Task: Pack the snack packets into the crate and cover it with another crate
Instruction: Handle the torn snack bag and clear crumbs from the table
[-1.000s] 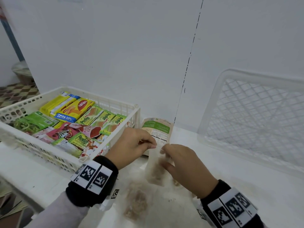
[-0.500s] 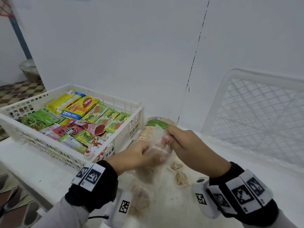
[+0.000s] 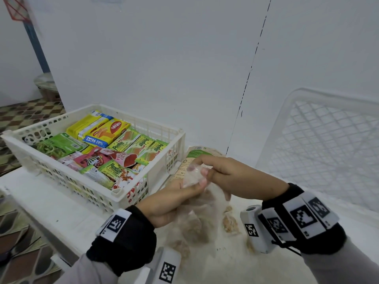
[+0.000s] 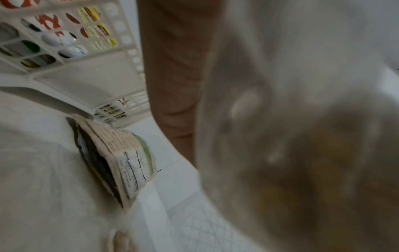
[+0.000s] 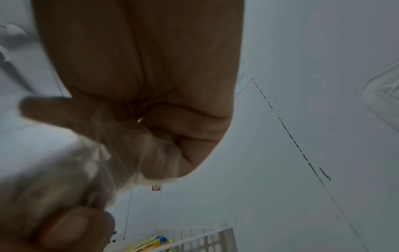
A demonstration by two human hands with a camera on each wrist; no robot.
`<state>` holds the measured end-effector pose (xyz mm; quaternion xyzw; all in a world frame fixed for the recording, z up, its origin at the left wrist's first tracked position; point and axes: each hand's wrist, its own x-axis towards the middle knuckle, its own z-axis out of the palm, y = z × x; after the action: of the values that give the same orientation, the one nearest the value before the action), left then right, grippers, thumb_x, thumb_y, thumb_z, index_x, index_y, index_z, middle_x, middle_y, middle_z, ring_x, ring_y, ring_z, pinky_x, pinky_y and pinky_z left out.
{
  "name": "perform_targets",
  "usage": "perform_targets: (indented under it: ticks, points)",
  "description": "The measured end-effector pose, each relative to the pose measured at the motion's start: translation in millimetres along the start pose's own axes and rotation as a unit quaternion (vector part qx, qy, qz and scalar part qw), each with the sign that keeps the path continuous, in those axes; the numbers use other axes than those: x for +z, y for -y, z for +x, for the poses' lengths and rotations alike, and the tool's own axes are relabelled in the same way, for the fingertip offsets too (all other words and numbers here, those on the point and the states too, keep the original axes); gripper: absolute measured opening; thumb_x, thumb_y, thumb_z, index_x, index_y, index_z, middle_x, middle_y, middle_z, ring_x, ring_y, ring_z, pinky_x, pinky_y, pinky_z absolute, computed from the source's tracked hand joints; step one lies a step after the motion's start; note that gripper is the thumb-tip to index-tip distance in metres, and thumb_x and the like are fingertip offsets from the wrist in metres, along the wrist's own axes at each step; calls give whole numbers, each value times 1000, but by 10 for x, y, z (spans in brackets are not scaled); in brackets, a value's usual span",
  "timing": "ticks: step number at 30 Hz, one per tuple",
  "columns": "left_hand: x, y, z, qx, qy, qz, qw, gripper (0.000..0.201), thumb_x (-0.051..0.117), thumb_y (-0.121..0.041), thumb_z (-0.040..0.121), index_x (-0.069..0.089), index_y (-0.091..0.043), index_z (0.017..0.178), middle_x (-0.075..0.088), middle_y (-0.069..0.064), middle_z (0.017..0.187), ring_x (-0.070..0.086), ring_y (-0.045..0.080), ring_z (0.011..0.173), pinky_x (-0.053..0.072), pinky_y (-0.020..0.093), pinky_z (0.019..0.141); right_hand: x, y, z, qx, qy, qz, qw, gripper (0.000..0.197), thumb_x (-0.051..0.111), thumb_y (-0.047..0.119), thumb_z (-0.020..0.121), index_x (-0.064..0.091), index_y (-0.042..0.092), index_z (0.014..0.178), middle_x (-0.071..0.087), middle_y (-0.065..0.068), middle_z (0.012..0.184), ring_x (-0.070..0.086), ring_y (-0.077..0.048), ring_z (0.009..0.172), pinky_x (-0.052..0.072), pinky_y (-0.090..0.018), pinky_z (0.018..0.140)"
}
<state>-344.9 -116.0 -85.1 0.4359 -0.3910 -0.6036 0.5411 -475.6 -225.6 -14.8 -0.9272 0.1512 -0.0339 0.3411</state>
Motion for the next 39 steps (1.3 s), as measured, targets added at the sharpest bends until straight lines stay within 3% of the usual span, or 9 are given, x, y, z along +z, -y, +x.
perform_targets:
  ticks: [3, 6, 12, 17, 21, 23, 27, 30, 39]
  points:
    - [-3, -14, 7, -6, -28, -2, 1000, 30, 67, -35, 78, 68, -10, 95, 69, 8, 89, 67, 15, 75, 52, 24, 66, -6, -24, 14, -3, -13, 21, 1000, 21, 45, 24, 99, 58, 31, 114, 58, 13, 56, 55, -7, 40, 41, -9, 50]
    - [4, -2, 8, 1, -61, 0, 998, 35, 69, -33, 74, 67, -8, 99, 67, 13, 93, 66, 18, 77, 50, 27, 70, -6, -52, 21, -18, -60, 38, 997, 20, 57, 22, 93, 63, 28, 111, 68, -4, 63, 59, -9, 40, 42, -9, 52]
    - [6, 55, 31, 29, -113, -59, 991, 31, 71, -26, 71, 71, -5, 94, 70, 15, 94, 68, 20, 75, 51, 30, 72, 121, -102, 22, -25, -234, 103, 966, 11, 72, 18, 81, 71, 24, 90, 69, 3, 63, 61, -12, 44, 48, -17, 51]
    - [-24, 14, 31, 70, -177, -92, 977, 13, 71, -19, 67, 76, -9, 74, 73, 11, 78, 69, 17, 62, 55, 26, 57, 453, -111, 17, -19, -395, 117, 911, 29, 67, 18, 85, 62, 22, 114, 65, 12, 98, 60, -5, 90, 49, -21, 80]
    - [-57, -16, -13, 105, -196, -90, 971, 19, 69, -15, 72, 74, -2, 86, 73, 15, 83, 70, 20, 68, 56, 25, 60, 652, -120, -55, 63, -370, 203, 905, 49, 67, 38, 80, 46, 31, 124, 57, 11, 114, 58, -3, 100, 48, -18, 84]
    - [-48, -27, -25, 121, -201, -85, 968, 23, 66, -16, 76, 71, 2, 90, 73, 18, 88, 71, 21, 72, 56, 26, 61, 719, -134, -76, 96, -326, 324, 883, 53, 67, 42, 75, 54, 19, 121, 67, 1, 104, 66, -10, 92, 54, -25, 79]
    - [-10, -57, -57, 130, -202, -70, 968, 32, 56, -25, 86, 71, 2, 93, 73, 19, 90, 72, 23, 76, 56, 25, 62, 771, -108, -94, 72, -314, 475, 819, 25, 65, 20, 82, 68, 0, 96, 72, -16, 93, 68, -26, 87, 57, -36, 81]
    - [-11, -82, -88, 119, -192, -59, 972, 39, 53, -32, 88, 71, 1, 96, 72, 18, 95, 71, 25, 84, 57, 26, 68, 742, -74, -102, 46, -338, 501, 795, 21, 63, 15, 83, 68, -1, 96, 72, -15, 89, 67, -21, 79, 57, -29, 71]
    - [-64, -137, -154, 193, -278, -84, 937, 27, 57, -22, 85, 68, 0, 75, 70, 11, 68, 67, 16, 60, 56, 24, 56, 656, 33, -124, 47, -378, 493, 782, 12, 61, 11, 86, 65, 1, 83, 56, -4, 59, 52, -11, 54, 52, -31, 66]
